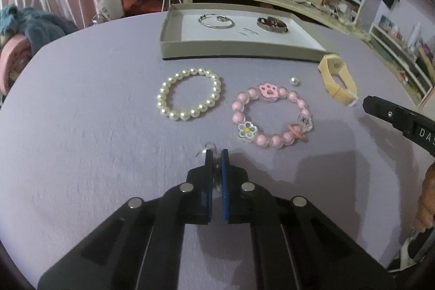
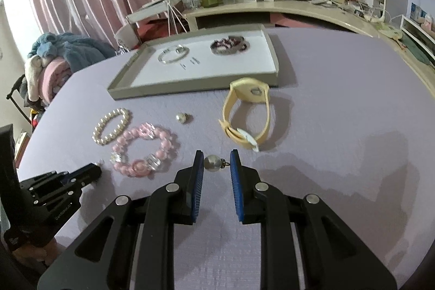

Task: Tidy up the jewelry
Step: 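Grasp a pearl stud earring with the right tool while the left tool closes on silver earrings, then carry the pearl stud in the right tool and silver earrings in the left tool over the white tray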

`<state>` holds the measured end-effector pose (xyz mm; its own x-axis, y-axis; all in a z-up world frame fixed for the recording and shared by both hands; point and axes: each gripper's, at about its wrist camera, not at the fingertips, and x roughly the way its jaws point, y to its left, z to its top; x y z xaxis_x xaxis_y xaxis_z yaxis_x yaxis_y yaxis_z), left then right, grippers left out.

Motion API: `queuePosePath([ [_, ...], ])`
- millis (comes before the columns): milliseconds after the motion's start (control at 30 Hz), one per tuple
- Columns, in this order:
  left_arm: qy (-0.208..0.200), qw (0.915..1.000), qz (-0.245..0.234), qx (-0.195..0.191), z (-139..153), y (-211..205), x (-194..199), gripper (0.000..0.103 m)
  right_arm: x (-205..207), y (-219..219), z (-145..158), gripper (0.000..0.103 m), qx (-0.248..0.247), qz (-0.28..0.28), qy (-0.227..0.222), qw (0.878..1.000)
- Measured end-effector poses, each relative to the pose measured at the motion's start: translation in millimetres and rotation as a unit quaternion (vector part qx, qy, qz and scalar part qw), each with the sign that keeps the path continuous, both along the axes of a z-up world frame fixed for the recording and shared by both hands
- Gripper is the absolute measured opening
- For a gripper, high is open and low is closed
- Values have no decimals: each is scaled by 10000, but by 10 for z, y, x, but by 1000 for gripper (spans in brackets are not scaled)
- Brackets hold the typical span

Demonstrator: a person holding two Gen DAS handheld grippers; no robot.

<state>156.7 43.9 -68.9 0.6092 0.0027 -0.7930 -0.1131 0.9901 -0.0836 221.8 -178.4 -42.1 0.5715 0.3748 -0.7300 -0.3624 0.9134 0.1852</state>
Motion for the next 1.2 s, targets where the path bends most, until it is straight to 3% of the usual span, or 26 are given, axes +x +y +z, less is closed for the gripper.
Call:
queuePosePath([
  [300, -487, 9983, 94, -305, 637, 276, -34, 6, 56, -47, 481, 21, 373, 3, -542, 9978],
  [733, -1104, 9937, -30, -187, 1757, 426, 279, 6, 290, 17, 981, 21, 638, 110, -1177, 9909],
  [1200, -1423, 9890, -409, -33, 2214, 231, 833, 6, 566, 101, 1180, 21, 630, 133, -1458, 9872],
])
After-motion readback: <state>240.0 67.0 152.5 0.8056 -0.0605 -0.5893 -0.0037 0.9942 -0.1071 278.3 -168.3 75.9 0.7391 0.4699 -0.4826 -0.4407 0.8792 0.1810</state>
